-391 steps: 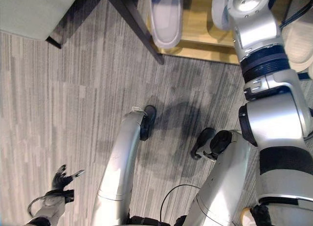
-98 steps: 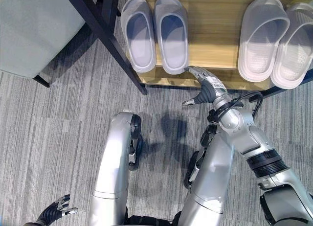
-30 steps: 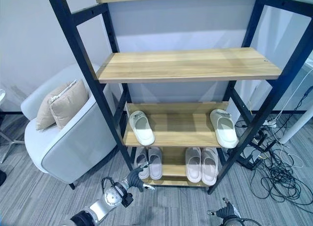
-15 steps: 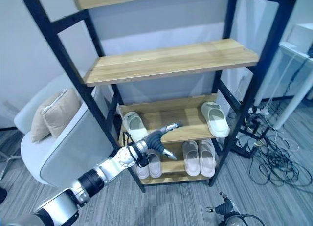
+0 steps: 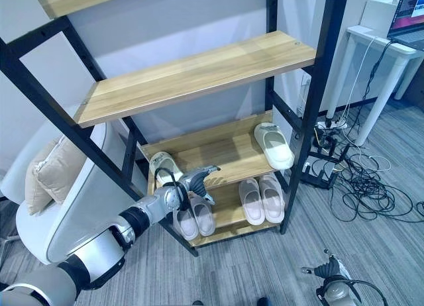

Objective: Arrange the slippers neatly on the shoe rack.

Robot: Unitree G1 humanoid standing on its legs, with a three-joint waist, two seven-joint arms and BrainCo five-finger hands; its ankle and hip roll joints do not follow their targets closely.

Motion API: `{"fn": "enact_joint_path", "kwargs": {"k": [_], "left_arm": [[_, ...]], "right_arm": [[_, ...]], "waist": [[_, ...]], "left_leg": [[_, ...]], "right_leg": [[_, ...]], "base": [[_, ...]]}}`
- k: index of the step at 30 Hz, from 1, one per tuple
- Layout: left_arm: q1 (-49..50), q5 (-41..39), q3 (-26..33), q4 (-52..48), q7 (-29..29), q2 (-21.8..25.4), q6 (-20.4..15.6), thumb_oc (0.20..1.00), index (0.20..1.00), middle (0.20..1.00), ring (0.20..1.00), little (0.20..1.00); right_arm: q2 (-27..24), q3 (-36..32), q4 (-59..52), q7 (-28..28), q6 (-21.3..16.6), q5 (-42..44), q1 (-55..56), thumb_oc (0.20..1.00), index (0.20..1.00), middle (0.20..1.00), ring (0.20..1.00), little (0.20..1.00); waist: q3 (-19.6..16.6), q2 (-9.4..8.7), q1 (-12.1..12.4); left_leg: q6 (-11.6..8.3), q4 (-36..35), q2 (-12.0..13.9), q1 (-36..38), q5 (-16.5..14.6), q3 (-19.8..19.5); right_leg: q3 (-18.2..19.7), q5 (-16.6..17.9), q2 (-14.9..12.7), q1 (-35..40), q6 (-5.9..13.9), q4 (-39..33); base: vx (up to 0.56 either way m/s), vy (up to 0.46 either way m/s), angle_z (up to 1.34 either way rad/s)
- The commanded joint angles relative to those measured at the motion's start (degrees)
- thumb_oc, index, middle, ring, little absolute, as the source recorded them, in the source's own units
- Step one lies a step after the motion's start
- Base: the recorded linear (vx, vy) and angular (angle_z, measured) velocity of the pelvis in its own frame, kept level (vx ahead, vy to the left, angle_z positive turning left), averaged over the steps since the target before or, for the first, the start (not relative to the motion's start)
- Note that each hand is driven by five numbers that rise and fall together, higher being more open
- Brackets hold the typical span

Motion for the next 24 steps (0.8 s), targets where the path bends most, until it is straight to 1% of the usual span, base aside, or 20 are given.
{"fn": "enact_joint_path", "kwargs": {"k": [1,7,10,14,17,20,21,23,24], "left_arm": [[-5.3,2.0,3.3,2.9,3.6,2.7,0.4,1.0,1.0,1.0,1.0,1.0],[-5.5,3.7,4.4,4.6,6.2,3.8,1.9,1.0,1.0,1.0,1.0,1.0],[-5.2,3.2,6.8,7.5,7.5,5.3,2.8,1.0,1.0,1.0,1.0,1.0],[-4.5,1.5,9.5,9.2,8.2,7.6,3.1,1.0,1.0,1.0,1.0,1.0],[-5.5,3.0,9.8,9.6,9.2,9.6,3.7,1.0,1.0,1.0,1.0,1.0],[-6.7,2.0,11.5,9.5,10.2,11.4,4.1,1.0,1.0,1.0,1.0,1.0],[-8.6,0.5,12.2,9.0,10.4,12.6,4.5,1.0,1.0,1.0,1.0,1.0],[-11.3,-0.3,12.8,9.4,11.6,12.9,4.8,1.0,1.0,1.0,1.0,1.0],[-11.8,-0.8,13.0,9.2,11.9,12.9,4.8,1.0,1.0,1.0,1.0,1.0]], "right_arm": [[1.4,0.8,0.1,-2.0,-1.1,1.3,0.3,1.0,1.0,1.0,1.0,1.0],[3.2,2.0,-0.5,-2.1,-1.0,1.2,0.6,1.0,1.0,1.0,1.0,1.0],[3.9,3.5,-2.5,-2.0,-0.9,-0.6,1.5,1.0,1.0,1.0,1.0,1.0],[3.9,3.3,-5.7,-2.1,-0.5,-1.6,3.0,1.0,1.0,1.0,1.0,1.0],[3.3,2.4,-9.4,-2.5,-0.5,-2.5,4.8,1.0,1.0,1.0,1.0,1.0],[3.4,1.0,-11.3,-3.1,-0.4,-2.7,6.0,1.0,1.0,1.0,1.0,1.0],[2.5,-0.3,-14.6,-2.8,-0.5,-2.7,7.2,1.0,1.0,1.0,1.0,1.0],[1.9,-0.6,-18.6,-2.7,-0.6,-3.4,7.7,1.0,1.0,1.0,1.0,1.0],[1.9,-0.7,-19.4,-2.8,-0.7,-3.4,7.9,1.0,1.0,1.0,1.0,1.0]], "waist": [[1.4,-4.14,1.0],[1.7,-4.24,1.1],[2.1,-4.35,1.0],[2.2,-4.41,0.8],[2.5,-4.36,0.5],[3.7,-4.05,0.4],[4.6,-4.17,0.4],[6.5,-4.56,0.2],[6.7,-4.67,0.2]], "left_leg": [[-2.28,0.6,-2.7,-0.1,-3.3,-1.7],[-2.33,0.6,-2.5,0.0,-3.0,-1.7],[-2.33,0.6,-2.4,-0.6,-2.9,-1.4],[-2.33,0.6,-2.2,-1.6,-2.9,-1.1],[-2.23,0.6,-2.1,-2.2,-2.9,-1.1],[-2.01,0.6,-2.3,-3.6,-2.6,-0.9],[-1.92,0.6,-2.4,-5.1,-2.2,-0.8],[-1.86,0.6,-2.4,-7.4,-1.5,-0.7],[-1.89,0.6,-2.3,-7.8,-1.3,-0.6]], "right_leg": [[-2.2,-1.1,-5.6,-0.2,4.81,0.6],[-2.4,-1.2,-5.3,0.0,4.67,0.6],[-2.0,-1.0,-5.2,-1.1,4.76,0.6],[-1.7,-1.0,-5.2,-2.3,4.74,0.6],[-1.4,-0.9,-5.2,-3.0,4.76,0.6],[-1.1,-0.5,-5.4,-4.7,4.7,0.6],[-0.7,-0.1,-5.4,-6.2,4.66,0.7],[-0.2,0.4,-5.3,-8.9,4.57,1.1],[-0.1,0.5,-5.3,-9.3,4.56,1.2]], "base": [[0.03,-0.023,-0.01],[0.0,0.0,0.0],[0.0,-0.013,-0.02],[0.0,-0.002,-0.01],[0.0,-0.006,-0.1],[-0.05,0.012,-0.07],[-0.11,0.004,-0.06],[-0.15,-0.016,-0.05],[-0.11,-0.019,-0.09]]}}
